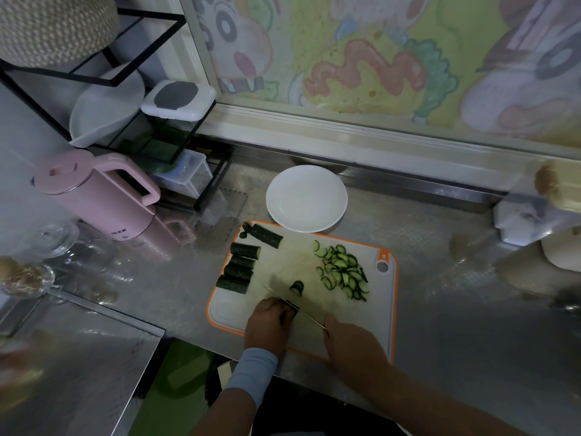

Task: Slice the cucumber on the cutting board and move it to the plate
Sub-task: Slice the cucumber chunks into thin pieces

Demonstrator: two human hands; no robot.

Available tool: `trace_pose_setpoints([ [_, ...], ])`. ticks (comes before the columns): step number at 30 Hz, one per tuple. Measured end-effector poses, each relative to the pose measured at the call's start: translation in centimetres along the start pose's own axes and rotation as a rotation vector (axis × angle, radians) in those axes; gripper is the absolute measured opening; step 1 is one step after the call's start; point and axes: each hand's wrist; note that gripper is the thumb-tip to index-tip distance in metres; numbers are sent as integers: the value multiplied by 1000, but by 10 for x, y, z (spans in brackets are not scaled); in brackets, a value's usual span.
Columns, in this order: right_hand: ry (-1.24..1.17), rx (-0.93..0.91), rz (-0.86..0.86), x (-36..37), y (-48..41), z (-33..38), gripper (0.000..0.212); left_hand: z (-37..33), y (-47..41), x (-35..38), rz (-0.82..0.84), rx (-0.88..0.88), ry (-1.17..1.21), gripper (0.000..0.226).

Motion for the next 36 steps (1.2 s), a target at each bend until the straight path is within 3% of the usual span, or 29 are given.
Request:
trace_pose_setpoints([
  [4, -7, -12, -9, 1, -1, -1, 26, -3, 1, -1, 16, -10, -5, 12],
  [9, -80, -59, -35, 8, -15, 3, 20, -4, 4, -2, -14, 26, 14, 6],
  [14, -71, -60, 32, 2, -30, 16, 39, 0, 6, 1, -19, 44, 9, 8],
  [17, -160, -97, 38, -2, -32, 17, 28, -1, 4, -1, -1, 16, 9, 6],
  [23, -184, -80, 22, 4, -16, 8, 29, -4, 2, -4, 20, -27, 2, 9],
  [27, -92, -87, 3, -3, -3, -1, 20, -6, 3, -6, 12, -22, -1, 12],
  [30, -15, -55, 40, -6, -1, -3, 35, -4, 3, -5, 1, -25, 0, 12],
  [36, -146, -83, 24, 8, -11, -2, 15, -2, 3, -2, 17, -17, 3, 6],
])
Point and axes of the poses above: each hand's wrist, its own y-axis away from the middle knuckle, its own x-axis out of the palm, z = x × y, and after that the axes turned 13 degrees about z, right-handed
